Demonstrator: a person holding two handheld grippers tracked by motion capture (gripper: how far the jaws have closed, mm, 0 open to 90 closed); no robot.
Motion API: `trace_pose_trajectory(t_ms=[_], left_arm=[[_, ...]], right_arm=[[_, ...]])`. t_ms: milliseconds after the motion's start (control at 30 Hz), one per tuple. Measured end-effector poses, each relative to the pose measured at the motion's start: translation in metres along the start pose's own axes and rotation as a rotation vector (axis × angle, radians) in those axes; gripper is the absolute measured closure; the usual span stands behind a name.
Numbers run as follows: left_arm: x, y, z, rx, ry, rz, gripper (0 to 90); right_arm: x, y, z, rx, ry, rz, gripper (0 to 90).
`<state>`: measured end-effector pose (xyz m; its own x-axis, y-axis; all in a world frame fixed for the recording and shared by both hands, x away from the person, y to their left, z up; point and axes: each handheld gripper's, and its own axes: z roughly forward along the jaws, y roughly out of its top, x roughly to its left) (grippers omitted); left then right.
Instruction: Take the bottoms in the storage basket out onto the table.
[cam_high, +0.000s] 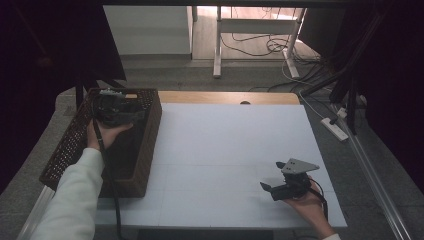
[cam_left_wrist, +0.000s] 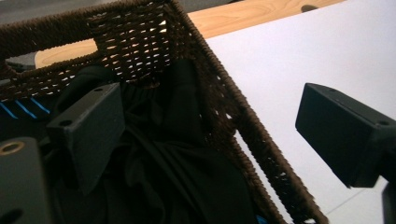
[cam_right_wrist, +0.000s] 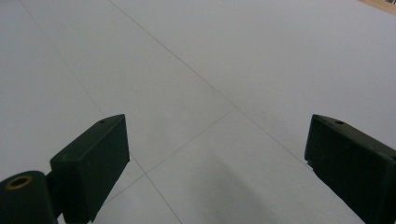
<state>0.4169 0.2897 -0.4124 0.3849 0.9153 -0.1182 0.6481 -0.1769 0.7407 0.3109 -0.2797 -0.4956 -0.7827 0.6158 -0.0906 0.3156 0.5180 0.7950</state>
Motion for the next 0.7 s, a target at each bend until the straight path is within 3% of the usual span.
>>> trace_pose_trajectory(t_ms=[200,700], left_arm=[[0.002,0.003,0.006,0.015,0.013,0.000,9.3],[0.021,-0.001,0.016,0.038,0.043,-0.056,9.5]], right_arm=[[0.000,0.000,0.000,-0.001,0.004,0.000,6.5],[0.001,0.000,0.002,0.012,0.009,-0.007,6.6]])
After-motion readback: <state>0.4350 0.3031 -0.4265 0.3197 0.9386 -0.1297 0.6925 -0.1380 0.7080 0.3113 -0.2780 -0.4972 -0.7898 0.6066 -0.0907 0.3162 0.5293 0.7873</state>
